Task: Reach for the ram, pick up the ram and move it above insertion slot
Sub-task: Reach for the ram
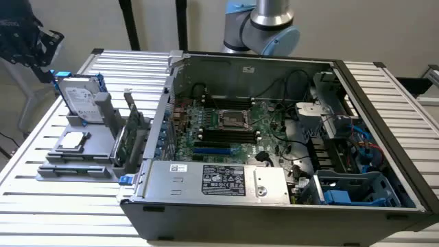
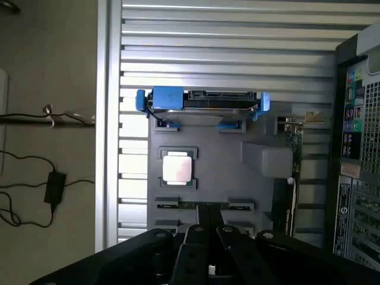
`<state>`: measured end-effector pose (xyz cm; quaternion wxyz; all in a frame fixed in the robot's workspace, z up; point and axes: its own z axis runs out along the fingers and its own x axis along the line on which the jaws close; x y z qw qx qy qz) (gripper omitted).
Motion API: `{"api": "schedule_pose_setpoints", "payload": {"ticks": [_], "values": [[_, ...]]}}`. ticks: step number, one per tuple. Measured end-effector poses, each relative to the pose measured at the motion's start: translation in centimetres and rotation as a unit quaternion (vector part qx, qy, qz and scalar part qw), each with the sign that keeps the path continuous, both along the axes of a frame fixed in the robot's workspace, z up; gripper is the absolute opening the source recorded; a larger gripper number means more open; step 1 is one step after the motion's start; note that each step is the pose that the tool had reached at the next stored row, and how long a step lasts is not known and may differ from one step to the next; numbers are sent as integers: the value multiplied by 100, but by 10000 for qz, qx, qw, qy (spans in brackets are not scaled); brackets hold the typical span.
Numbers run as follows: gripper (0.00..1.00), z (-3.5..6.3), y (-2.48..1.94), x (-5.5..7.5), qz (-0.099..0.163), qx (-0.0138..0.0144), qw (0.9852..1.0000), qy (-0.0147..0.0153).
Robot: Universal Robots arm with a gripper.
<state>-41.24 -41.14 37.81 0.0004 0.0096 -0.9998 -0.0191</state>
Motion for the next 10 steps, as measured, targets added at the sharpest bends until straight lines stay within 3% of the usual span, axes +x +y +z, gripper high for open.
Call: {"api": "schedule_pose_setpoints", "payload": {"ticks": [10], "values": [[11,3,0,0,0,0,10000,0]]}}
